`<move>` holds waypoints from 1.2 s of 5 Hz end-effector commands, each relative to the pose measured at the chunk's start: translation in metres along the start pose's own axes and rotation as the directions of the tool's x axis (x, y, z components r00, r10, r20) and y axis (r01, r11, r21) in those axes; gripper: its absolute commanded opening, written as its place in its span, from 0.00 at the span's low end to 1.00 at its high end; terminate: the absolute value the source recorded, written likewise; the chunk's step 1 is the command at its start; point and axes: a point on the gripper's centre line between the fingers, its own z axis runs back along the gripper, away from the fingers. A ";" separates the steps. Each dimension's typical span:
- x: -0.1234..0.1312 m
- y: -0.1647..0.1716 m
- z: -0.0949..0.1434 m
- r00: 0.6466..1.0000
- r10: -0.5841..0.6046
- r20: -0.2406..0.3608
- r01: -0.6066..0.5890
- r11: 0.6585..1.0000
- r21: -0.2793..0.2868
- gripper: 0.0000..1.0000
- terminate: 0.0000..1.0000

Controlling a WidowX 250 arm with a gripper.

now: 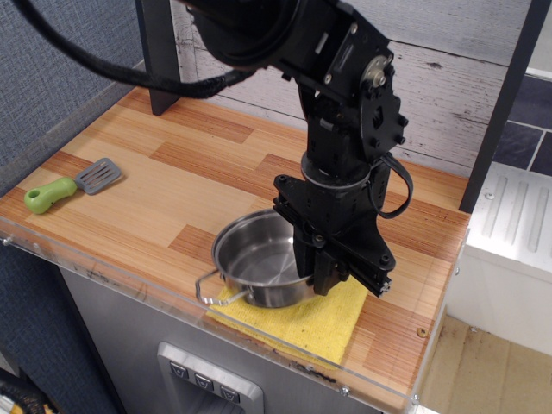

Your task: Put the pot on the cloth.

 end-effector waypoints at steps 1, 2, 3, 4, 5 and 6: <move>0.019 0.028 0.030 0.994 0.047 0.098 -0.047 0.999 0.003 1.00 0.00; 0.034 0.061 0.063 0.976 0.143 0.166 -0.145 0.989 0.001 1.00 0.00; 0.047 0.106 0.073 0.948 0.252 0.195 -0.257 0.966 0.002 1.00 0.00; 0.053 0.146 0.065 0.921 0.350 0.173 -0.357 0.934 0.015 1.00 0.00; 0.050 0.156 0.059 0.918 0.373 0.133 -0.377 0.926 0.001 1.00 0.00; 0.043 0.148 0.055 0.921 0.374 0.113 -0.375 0.927 -0.007 1.00 0.00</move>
